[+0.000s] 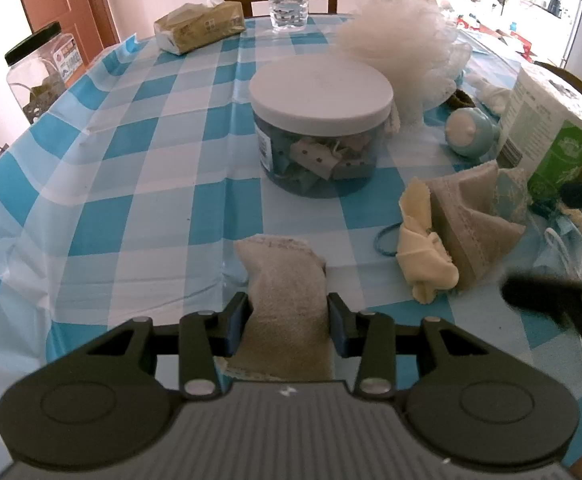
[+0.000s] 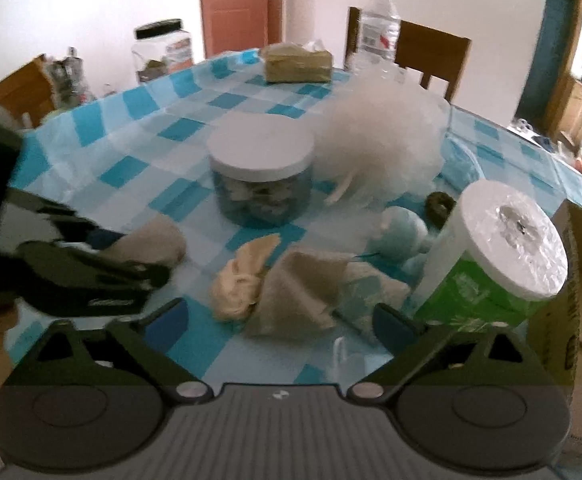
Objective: Organize soft objects
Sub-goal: 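Lower the right tool onto the tan cloth pouch and close it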
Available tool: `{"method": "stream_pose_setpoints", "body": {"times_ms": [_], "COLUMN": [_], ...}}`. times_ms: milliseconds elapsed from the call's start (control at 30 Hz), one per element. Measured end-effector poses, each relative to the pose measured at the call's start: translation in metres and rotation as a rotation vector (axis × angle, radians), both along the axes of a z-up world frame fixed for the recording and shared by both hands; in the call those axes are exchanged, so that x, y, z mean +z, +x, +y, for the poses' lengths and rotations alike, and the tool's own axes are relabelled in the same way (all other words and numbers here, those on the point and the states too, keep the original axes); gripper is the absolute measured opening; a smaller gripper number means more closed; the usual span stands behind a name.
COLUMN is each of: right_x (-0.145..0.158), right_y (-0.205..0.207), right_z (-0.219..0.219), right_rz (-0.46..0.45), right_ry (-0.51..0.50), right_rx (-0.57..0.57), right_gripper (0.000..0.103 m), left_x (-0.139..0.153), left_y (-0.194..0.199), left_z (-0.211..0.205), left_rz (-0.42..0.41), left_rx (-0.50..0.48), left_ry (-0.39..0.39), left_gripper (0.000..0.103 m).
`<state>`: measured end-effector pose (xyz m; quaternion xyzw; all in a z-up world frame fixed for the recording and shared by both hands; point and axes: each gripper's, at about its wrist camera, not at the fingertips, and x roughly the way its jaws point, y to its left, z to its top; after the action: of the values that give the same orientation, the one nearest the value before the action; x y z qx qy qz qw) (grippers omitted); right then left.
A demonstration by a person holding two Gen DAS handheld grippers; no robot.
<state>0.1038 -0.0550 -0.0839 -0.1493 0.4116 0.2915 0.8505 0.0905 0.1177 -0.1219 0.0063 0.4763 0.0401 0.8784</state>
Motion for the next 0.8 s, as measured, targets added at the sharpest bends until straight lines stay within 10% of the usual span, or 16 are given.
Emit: {"method": "stream_pose_setpoints", "body": {"times_ms": [133,800], "right_x": [-0.010,-0.040], "right_y": [0.016,0.036], "right_z": [0.001,0.024], "right_rz": [0.034,0.041], "right_ry": [-0.008,-0.058], "right_rx": [-0.051,-0.073], "right_gripper": [0.071,0.049], "left_x": [0.000,0.000], "left_y": [0.000,0.002], "left_z": [0.000,0.002], "left_rz": [0.001,0.012], "left_rx": [-0.002,0.003], "left_ry": [-0.001,-0.023], "left_gripper": [0.042,0.040]}}
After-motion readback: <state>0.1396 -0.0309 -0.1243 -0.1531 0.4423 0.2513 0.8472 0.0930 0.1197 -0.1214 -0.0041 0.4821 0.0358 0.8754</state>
